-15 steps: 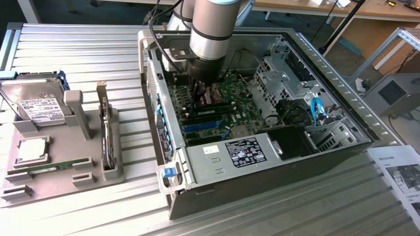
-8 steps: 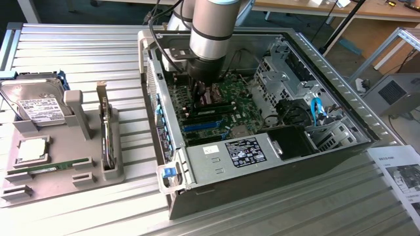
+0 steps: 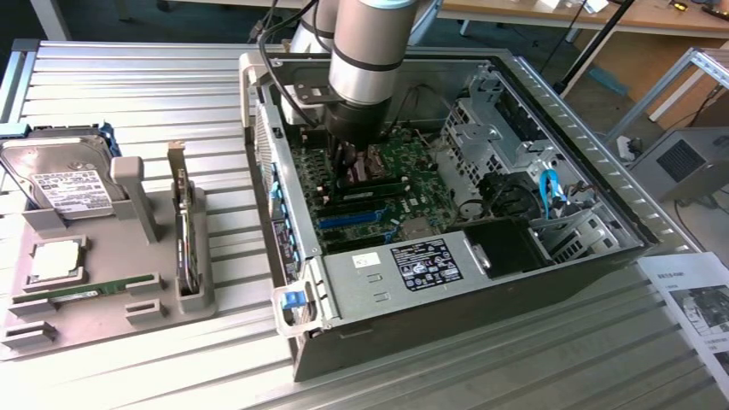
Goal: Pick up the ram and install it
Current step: 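Press down the ram until it locks into place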
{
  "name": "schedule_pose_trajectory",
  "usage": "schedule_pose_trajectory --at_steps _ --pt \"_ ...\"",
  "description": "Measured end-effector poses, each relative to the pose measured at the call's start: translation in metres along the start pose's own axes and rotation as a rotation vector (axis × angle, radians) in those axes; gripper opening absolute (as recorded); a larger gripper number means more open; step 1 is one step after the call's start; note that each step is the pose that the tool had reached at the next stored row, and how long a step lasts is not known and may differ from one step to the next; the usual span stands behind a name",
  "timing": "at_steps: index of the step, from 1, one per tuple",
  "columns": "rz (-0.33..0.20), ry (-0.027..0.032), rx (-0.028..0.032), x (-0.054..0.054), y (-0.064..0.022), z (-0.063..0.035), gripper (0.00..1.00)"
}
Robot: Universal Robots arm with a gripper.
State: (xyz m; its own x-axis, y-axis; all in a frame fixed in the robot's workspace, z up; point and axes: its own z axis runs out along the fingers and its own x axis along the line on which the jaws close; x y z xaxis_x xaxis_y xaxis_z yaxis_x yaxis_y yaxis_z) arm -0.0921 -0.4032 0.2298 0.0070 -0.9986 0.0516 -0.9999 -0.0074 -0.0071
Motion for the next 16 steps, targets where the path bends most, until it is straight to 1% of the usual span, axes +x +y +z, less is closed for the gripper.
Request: schedule_pose_trajectory --at_steps 8,16 --pt "0.0 -0.0004 0.0003 0.0 -0.0001 -0.0009 0.11" --pt "0.0 -0.0001 0.0 0.001 -0.0001 -0.0176 0.11"
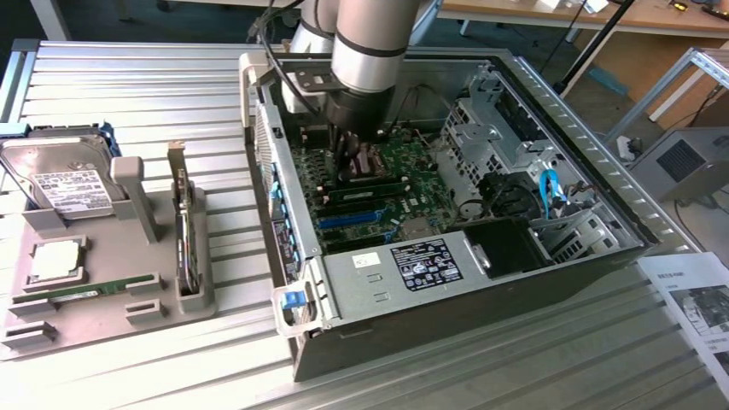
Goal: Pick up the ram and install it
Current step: 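Press down the ram until it locks into place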
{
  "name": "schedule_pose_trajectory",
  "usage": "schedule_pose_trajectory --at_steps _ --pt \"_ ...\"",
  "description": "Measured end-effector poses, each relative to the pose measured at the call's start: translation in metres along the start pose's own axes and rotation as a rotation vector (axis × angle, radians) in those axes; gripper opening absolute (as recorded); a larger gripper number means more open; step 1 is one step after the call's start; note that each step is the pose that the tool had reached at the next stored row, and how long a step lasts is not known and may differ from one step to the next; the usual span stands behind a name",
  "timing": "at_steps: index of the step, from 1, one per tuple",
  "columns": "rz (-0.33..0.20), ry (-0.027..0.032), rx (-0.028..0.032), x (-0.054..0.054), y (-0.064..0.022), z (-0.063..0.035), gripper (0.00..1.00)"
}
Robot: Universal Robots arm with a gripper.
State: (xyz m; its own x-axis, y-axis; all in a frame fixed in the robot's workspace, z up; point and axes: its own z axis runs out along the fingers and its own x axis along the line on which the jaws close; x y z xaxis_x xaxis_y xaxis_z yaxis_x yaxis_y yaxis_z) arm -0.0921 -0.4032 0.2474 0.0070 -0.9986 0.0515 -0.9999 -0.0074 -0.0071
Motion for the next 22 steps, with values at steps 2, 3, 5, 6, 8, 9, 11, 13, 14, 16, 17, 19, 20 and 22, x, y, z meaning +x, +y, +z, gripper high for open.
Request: schedule_pose_trajectory --at_steps 2,3,5,6,8,9,11,13,14,16,17,19,20,22 --pt "0.0 0.0002 -0.0002 0.0 0.0 -0.0052 0.11" --pt "0.0 0.0001 -0.0001 0.0 -0.0001 -0.0074 0.11" --pt "0.0 0.0 0.0 0.001 -0.0001 -0.012 0.11" --pt "0.0 0.0001 0.0 0.001 -0.0001 -0.0144 0.11" --pt "0.0 0.0 -0.0001 0.001 -0.0001 -0.0192 0.11" --pt "0.0 0.0001 0.0 0.001 -0.0002 -0.0217 0.11" --pt "0.0 0.0001 -0.0001 0.001 -0.0002 -0.0258 0.11" --pt "0.0 0.0001 -0.0001 0.002 -0.0002 -0.0307 0.11" --pt "0.0 -0.0001 0.0 0.002 -0.0003 -0.0328 0.11" --pt "0.0 0.0 0.0 0.002 -0.0003 -0.0377 0.11" --pt "0.0 0.0001 -0.0001 0.002 -0.0003 -0.0402 0.11" --pt "0.0 0.0001 -0.0001 0.002 -0.0003 -0.0444 0.11" --pt "0.0 0.0 0.0 0.002 -0.0003 -0.0465 0.11" --pt "0.0 0.0 0.0 0.003 -0.0004 -0.0509 0.11"
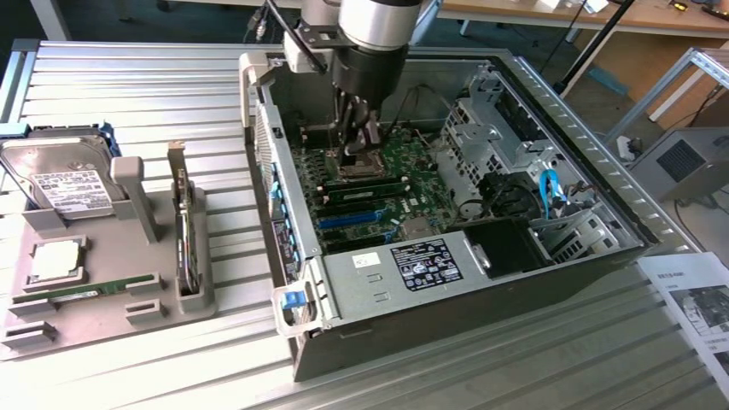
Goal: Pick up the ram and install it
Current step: 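Press down the ram until it locks into place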
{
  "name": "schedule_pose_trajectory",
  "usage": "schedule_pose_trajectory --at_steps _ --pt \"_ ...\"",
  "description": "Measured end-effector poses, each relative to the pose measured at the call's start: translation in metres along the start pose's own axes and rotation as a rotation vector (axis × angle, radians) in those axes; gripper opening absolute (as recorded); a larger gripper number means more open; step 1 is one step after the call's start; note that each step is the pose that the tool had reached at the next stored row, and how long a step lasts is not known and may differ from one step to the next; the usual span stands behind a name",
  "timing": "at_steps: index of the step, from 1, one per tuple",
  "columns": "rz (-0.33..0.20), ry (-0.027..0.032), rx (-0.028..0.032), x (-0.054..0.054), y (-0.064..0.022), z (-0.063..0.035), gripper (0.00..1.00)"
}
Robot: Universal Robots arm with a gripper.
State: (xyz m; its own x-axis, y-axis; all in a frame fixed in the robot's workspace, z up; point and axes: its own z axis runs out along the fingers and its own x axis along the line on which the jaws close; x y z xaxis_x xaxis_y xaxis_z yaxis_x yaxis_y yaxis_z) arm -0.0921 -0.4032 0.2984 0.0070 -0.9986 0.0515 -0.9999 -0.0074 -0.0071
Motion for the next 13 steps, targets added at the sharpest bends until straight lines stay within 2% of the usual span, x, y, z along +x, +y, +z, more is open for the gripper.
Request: schedule_pose_trajectory --at_steps 13 --pt "0.0 0.0001 -0.0001 0.001 -0.0002 -0.0239 0.11"
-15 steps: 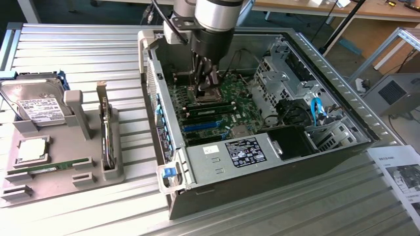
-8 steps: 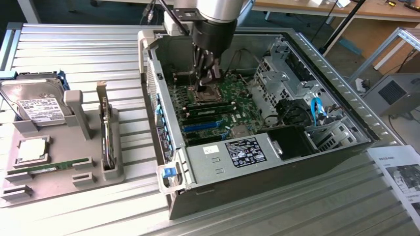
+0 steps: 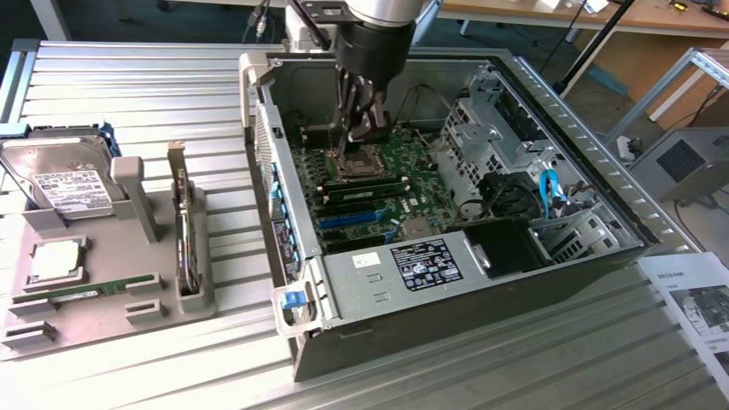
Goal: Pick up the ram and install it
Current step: 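Press down the ram until it locks into place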
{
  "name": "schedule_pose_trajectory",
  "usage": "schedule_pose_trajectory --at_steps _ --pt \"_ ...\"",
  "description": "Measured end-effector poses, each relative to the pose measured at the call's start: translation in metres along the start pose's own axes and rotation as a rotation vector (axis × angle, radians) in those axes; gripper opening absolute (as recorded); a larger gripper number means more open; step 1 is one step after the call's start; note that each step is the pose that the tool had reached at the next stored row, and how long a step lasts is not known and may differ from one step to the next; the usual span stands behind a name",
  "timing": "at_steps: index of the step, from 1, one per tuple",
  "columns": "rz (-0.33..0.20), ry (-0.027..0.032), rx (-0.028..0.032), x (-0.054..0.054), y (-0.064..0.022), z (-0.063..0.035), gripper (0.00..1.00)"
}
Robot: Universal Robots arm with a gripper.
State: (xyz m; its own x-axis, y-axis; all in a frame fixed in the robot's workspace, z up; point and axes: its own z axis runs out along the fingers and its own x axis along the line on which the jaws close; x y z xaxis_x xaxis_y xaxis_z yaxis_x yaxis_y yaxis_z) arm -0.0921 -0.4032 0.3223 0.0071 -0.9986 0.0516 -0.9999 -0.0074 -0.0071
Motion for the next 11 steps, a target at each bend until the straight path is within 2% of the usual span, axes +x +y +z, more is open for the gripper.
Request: schedule_pose_trajectory --at_steps 8,11 --pt "0.0 -0.0001 0.0001 0.0006 -0.0001 -0.0107 0.11" --pt "0.0 -0.0002 0.0002 0.0006 -0.0001 -0.0111 0.11"
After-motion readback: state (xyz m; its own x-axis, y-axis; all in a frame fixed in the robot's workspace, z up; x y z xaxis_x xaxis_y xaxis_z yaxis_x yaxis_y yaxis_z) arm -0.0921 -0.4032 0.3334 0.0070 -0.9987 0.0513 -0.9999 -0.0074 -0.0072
